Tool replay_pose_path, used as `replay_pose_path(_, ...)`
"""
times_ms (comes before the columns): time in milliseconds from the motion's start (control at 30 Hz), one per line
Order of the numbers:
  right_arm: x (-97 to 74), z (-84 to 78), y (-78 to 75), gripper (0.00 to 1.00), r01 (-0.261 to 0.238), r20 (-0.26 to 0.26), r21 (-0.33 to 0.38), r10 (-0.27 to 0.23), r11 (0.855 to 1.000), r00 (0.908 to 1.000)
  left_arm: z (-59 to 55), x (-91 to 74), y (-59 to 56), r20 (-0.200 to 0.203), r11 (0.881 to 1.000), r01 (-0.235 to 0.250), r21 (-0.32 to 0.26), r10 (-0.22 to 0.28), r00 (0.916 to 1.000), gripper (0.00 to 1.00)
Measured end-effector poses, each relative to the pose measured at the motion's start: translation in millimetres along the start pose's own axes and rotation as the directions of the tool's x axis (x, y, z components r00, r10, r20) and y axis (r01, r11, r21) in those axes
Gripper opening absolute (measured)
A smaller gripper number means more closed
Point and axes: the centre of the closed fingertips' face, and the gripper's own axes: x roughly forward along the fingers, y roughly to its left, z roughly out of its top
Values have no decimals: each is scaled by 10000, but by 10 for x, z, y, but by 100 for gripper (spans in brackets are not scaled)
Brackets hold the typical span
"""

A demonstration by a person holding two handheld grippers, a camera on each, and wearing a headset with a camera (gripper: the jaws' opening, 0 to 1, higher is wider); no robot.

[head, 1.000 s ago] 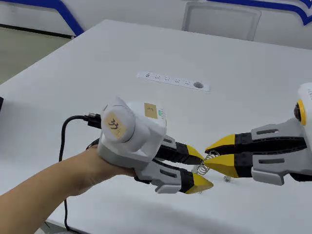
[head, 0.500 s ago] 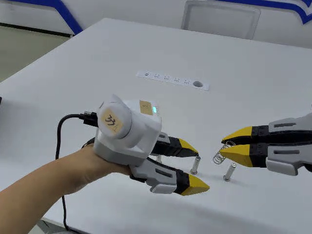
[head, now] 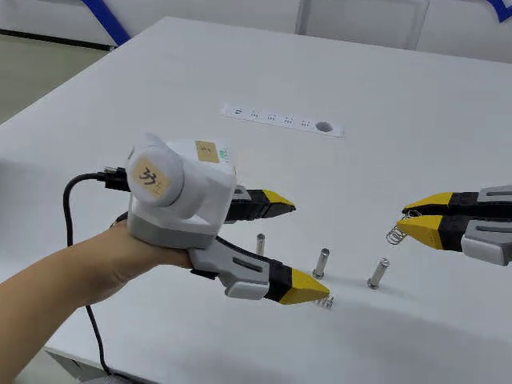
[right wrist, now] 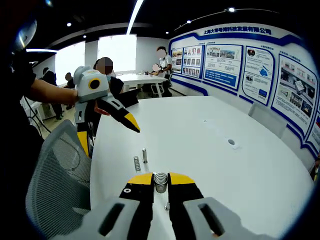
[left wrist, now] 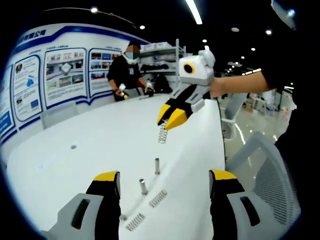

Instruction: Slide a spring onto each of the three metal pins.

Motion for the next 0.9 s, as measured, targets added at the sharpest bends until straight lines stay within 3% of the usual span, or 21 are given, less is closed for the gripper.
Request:
replay_pose_path(167,62,-127,-90,11,209,-167,226,-206,9995,9996,-46,-13,80,-163,9998,-190,-84,189,9997,85)
replay_pose_path(367,145,-290,-171,11,459,-372,611,-437,9971,9984,-103,-70,146,-87,9984,-382,-420,378,9992,99)
replay_pose_path(733,265,-472,-188,11,620,-694,1035,-550,9927,9961,-210,-156,205,-343,9954,-766,-570,748,9966,100)
replay_pose_path(800,276,-490,-188,11,622,-741,1039,-547,9926,9958,-203,-161,205,-301,9948,-795,-640,777,9965,100)
replay_pose_path(900,280,-507,-189,11,634,-776,1151,-547,9913,9955,-101,-173,201,171,9934,-789,-837,806,9966,100)
